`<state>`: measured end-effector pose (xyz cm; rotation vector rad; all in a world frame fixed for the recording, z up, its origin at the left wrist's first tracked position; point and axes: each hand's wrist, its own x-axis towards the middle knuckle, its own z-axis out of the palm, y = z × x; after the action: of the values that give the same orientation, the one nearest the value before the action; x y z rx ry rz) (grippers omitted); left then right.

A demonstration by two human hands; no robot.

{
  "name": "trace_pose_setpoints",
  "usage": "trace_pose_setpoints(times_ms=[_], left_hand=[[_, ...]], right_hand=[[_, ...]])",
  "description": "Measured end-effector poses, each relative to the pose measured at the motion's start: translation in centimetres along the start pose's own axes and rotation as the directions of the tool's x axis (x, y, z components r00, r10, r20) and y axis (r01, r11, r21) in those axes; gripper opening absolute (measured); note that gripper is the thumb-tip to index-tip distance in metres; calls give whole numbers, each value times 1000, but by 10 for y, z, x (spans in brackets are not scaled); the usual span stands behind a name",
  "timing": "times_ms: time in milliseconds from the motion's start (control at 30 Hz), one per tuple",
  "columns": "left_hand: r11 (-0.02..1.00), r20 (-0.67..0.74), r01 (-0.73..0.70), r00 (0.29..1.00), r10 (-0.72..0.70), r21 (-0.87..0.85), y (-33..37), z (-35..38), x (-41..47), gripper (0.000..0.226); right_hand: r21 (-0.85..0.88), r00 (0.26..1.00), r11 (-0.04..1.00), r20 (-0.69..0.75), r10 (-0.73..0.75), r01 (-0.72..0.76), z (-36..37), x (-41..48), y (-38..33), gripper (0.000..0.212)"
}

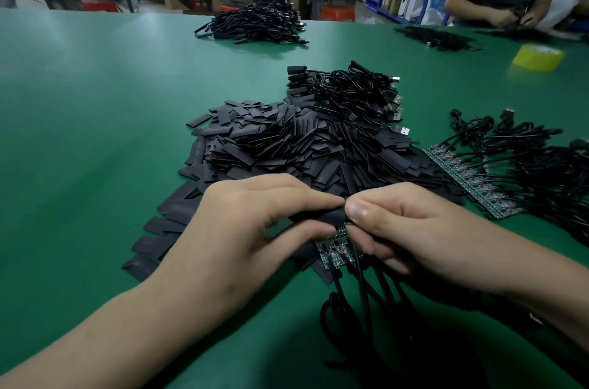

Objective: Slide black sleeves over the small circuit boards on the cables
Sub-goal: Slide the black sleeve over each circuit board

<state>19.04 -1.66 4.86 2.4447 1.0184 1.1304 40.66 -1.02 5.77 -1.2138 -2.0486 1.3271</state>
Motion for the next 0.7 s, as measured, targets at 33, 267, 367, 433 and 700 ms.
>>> trace_pose_setpoints(times_ms=[33, 267, 367, 433, 700], left_hand=[[1000, -14, 4, 1000, -4, 6, -4, 1, 0, 21], [998, -41, 44, 998, -46, -56, -7, 4, 1, 21], [990, -97, 105, 989, -114, -96, -9, 4, 2, 20], [986, -110, 124, 985, -135, -108, -9, 4, 2, 20], [984, -106, 103, 987, -119, -148, -10, 3, 0, 19]], right_hand=[[6, 1000, 1000, 0, 4, -4, 0, 0, 0, 41], [87, 1000, 996, 11, 10, -11, -1, 1, 0, 41], [151, 999, 988, -33, -29, 34, -2, 1, -1, 35], [111, 994, 991, -93, -66, 76, -3, 0, -1, 29], [62, 991, 995, -113, -76, 83, -6, -1, -3, 28]])
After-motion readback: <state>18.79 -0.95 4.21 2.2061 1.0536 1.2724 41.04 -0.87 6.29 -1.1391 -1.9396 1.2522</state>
